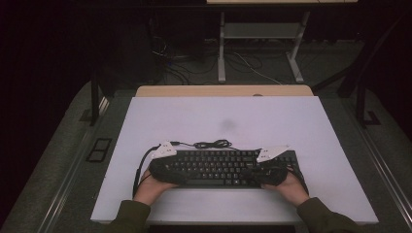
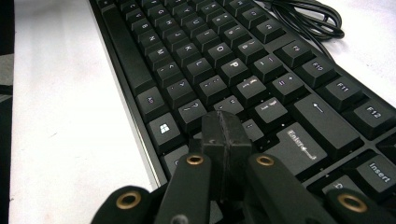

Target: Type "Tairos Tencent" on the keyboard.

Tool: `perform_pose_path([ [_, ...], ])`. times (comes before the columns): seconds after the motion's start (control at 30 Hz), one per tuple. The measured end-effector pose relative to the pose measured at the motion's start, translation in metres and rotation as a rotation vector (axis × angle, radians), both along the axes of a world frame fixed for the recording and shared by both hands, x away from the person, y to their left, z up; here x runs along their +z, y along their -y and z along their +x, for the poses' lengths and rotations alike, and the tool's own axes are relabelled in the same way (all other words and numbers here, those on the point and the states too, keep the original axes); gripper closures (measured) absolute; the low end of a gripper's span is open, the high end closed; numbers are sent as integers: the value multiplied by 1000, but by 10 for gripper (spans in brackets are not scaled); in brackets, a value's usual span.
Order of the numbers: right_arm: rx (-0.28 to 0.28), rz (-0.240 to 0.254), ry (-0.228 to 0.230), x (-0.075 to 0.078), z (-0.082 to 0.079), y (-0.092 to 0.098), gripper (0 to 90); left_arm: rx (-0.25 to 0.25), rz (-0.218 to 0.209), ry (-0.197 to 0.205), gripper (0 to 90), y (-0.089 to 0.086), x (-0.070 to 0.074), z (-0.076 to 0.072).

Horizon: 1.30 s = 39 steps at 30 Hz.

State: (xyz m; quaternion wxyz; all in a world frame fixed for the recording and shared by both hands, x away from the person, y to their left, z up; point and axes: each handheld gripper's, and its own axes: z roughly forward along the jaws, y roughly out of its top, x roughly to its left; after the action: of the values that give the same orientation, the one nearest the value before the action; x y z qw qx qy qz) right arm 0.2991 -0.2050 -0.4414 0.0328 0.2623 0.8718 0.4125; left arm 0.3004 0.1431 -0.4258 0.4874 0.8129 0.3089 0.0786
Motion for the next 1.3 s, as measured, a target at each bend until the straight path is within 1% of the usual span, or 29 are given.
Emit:
perform_pose_path([
  [0.13, 1, 1, -1, 0, 0, 0, 893, -11, -7, -10, 162, 3, -1, 3],
  [0.2, 1, 1, 0, 0, 0, 0, 893, -15, -19, -15, 216, 4, -1, 4],
  [0.27, 1, 1, 1, 0, 0, 0, 893, -12, -13, -9, 235, 6, -1, 5],
  [0.4, 0, 2, 0, 0, 0, 0, 894, -16, -10, -6, 352, 9, -2, 7],
  [0.43, 0, 2, -1, 0, 0, 0, 894, -18, -6, -9, 393, 9, -2, 8],
  [0.57, -1, 3, -4, 0, 0, 0, 893, -10, 2, -25, 527, 11, -3, 12],
  [0.7, -2, 4, -5, 0, 0, 0, 894, -22, 12, -45, 664, 16, -3, 17],
  [0.8, -2, 5, -6, 0, 0, 0, 894, -29, 26, -56, 740, 21, -3, 20],
  [0.97, -3, 5, -6, 0, 0, 0, 894, -38, 63, -73, 849, 26, -3, 24],
  [1.07, -3, 4, -5, 0, 0, 0, 894, -36, 80, -82, 888, 28, -4, 24],
  [1.13, -3, 4, -6, 0, 0, 0, 893, -32, 93, -81, 888, 29, -5, 25],
  [1.3, -3, 4, -6, 0, 0, 0, 894, -24, 115, -100, 889, 28, -7, 26],
])
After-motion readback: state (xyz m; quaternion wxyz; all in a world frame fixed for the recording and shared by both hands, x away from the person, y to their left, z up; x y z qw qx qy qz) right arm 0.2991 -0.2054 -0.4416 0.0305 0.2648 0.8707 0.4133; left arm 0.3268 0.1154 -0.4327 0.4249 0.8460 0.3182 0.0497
